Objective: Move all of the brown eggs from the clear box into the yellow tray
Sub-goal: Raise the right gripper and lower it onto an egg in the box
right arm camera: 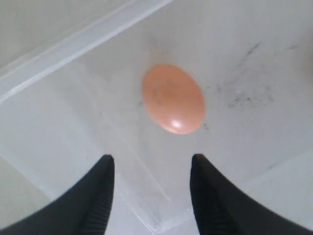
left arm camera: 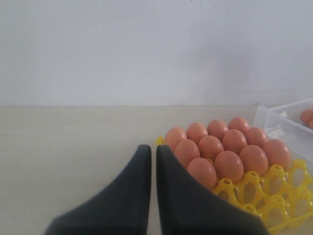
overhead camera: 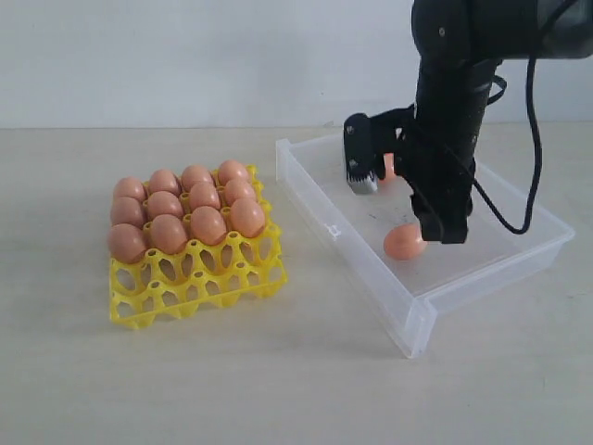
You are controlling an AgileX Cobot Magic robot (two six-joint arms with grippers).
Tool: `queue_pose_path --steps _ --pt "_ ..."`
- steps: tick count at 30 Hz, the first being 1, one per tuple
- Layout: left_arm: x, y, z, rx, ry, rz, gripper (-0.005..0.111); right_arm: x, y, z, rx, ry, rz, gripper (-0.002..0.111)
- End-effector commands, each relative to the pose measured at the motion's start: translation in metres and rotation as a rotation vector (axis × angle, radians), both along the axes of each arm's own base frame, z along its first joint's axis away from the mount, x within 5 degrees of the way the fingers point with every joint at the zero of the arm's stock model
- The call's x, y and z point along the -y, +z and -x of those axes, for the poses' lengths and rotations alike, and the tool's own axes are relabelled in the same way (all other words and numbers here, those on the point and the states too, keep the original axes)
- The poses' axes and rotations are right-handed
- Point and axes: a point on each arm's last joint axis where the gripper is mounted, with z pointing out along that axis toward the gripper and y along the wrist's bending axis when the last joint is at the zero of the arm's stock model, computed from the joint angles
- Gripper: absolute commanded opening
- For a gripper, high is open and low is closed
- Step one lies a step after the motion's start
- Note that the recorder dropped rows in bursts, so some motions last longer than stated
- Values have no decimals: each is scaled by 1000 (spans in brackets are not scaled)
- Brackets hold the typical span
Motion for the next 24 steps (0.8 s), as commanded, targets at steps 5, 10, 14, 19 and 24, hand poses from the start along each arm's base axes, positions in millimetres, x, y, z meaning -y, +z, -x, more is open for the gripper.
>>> queue_pose_path --steps 5,10,14,19,24 --pt "0 -1 0 4 -3 0 4 3 -36 -4 11 158 47 70" --pt "0 -1 0 4 -3 0 4 -1 -40 -9 86 180 8 70" --pt "0 -1 0 4 -3 0 4 -6 -49 -16 131 170 -22 70" --pt "0 -1 0 4 -3 0 4 -8 -71 -20 102 160 -17 70" --pt "0 -1 0 4 -3 0 4 -11 -74 -24 147 98 -60 10"
